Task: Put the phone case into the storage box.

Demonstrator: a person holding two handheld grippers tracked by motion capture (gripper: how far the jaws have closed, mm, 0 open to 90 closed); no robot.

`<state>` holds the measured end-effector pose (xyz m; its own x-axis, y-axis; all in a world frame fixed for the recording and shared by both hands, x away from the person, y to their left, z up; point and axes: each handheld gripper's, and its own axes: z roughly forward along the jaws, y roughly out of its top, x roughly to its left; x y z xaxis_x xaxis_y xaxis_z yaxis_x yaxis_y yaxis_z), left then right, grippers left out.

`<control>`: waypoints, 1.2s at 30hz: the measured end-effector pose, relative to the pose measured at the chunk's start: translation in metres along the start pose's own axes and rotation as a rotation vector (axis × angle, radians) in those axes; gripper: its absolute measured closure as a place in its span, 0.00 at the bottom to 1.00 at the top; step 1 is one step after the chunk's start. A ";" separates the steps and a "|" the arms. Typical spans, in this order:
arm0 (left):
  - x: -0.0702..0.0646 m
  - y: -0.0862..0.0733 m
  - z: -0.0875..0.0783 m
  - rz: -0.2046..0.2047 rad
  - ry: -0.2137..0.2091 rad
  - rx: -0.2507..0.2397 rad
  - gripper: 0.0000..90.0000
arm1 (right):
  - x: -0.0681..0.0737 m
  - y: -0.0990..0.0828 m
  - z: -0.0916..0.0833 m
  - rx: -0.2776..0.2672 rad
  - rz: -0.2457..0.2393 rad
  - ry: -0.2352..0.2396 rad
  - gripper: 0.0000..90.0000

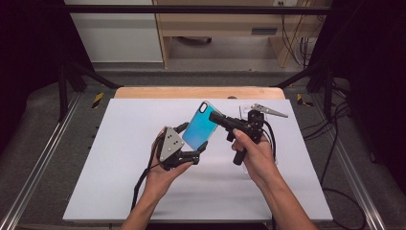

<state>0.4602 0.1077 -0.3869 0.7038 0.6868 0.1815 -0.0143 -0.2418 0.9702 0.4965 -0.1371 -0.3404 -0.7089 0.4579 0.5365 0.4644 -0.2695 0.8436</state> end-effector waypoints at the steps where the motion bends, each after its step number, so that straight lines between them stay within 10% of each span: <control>1: 0.000 0.000 0.001 -0.007 -0.003 0.001 0.18 | 0.001 0.000 0.000 -0.001 -0.011 -0.002 0.90; 14: -0.006 -0.009 0.003 -0.046 -0.005 -0.011 0.11 | 0.010 0.004 0.001 0.028 -0.125 -0.051 0.90; 36: 0.020 -0.057 -0.051 -0.130 0.095 0.050 0.07 | -0.009 0.011 -0.019 0.071 -0.265 -0.108 0.90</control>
<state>0.4386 0.1699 -0.4301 0.6267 0.7760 0.0714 0.1095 -0.1784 0.9778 0.4980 -0.1598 -0.3350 -0.7515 0.5931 0.2888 0.3090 -0.0703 0.9484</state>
